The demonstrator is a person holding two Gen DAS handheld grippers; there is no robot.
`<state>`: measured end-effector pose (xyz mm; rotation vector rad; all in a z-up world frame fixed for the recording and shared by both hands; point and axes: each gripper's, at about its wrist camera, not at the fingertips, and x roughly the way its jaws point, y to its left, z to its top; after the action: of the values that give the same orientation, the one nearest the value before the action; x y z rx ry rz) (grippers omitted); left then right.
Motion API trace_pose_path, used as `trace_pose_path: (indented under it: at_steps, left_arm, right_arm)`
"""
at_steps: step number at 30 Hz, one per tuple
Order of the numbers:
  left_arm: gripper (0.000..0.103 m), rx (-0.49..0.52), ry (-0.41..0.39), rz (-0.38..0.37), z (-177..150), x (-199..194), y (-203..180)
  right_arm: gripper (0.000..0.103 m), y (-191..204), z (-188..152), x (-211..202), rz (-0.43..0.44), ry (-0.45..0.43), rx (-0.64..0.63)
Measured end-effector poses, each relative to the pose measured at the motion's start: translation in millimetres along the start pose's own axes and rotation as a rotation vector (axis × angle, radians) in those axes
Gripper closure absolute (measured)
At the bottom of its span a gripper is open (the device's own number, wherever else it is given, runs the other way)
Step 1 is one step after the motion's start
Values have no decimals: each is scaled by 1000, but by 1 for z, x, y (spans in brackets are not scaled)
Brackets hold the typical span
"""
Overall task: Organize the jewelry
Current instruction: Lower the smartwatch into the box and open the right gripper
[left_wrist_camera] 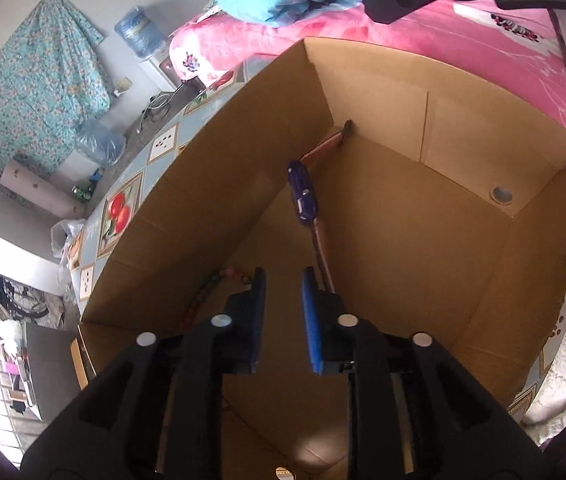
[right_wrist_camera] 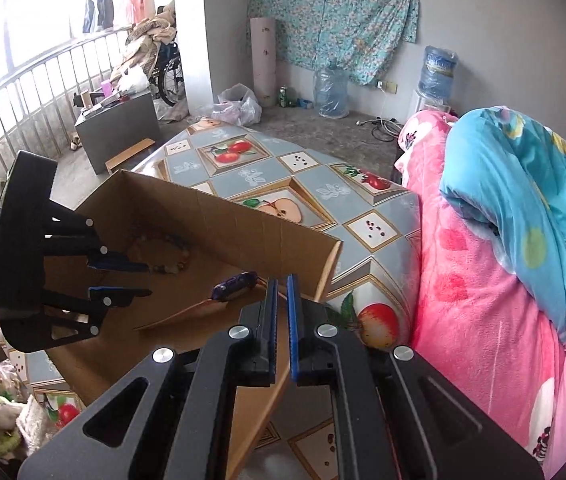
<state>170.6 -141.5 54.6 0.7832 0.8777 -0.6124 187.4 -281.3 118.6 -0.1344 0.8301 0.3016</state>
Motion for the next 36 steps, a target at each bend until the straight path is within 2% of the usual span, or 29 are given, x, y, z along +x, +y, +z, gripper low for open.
trace_pose_path:
  at_steps: [4, 6, 8, 12, 14, 18, 22, 26, 28, 31, 33, 36]
  left_arm:
    - [80, -167, -78, -33, -10, -32, 30]
    - [75, -260, -133, -32, -21, -55, 44]
    - [73, -339, -184, -26, -34, -75, 54]
    - [69, -487, -264, -22, -75, -108, 68]
    - [68, -535, -302, 6, -98, -122, 68]
    - [64, -612, -349, 62, -146, -138, 62]
    - [63, -712, -343, 51, -199, -135, 58]
    - [63, -787, -320, 34, -242, -123, 54]
    - [63, -824, -311, 19, -256, -116, 53]
    - [63, -855, -312, 18, -270, -112, 54]
    - [63, -865, -325, 13, -276, -113, 54]
    - [63, -876, -343, -2, -282, -112, 53]
  right_arm:
    - [97, 18, 11, 4, 80, 62, 13]
    - [90, 26, 16, 11, 115, 109, 32]
    - [85, 33, 23, 25, 149, 174, 51]
    - [85, 46, 38, 70, 180, 309, 83]
    - [86, 54, 44, 93, 152, 362, 76]
    - [86, 69, 49, 136, 37, 416, -19]
    - [87, 61, 36, 164, -18, 514, -19]
    - [88, 57, 13, 162, 8, 607, 31]
    - [88, 62, 7, 154, -27, 616, 6]
    - [88, 66, 8, 138, -25, 607, 20]
    - [86, 66, 11, 128, -54, 599, 26]
    - [82, 64, 5, 132, -84, 657, 56]
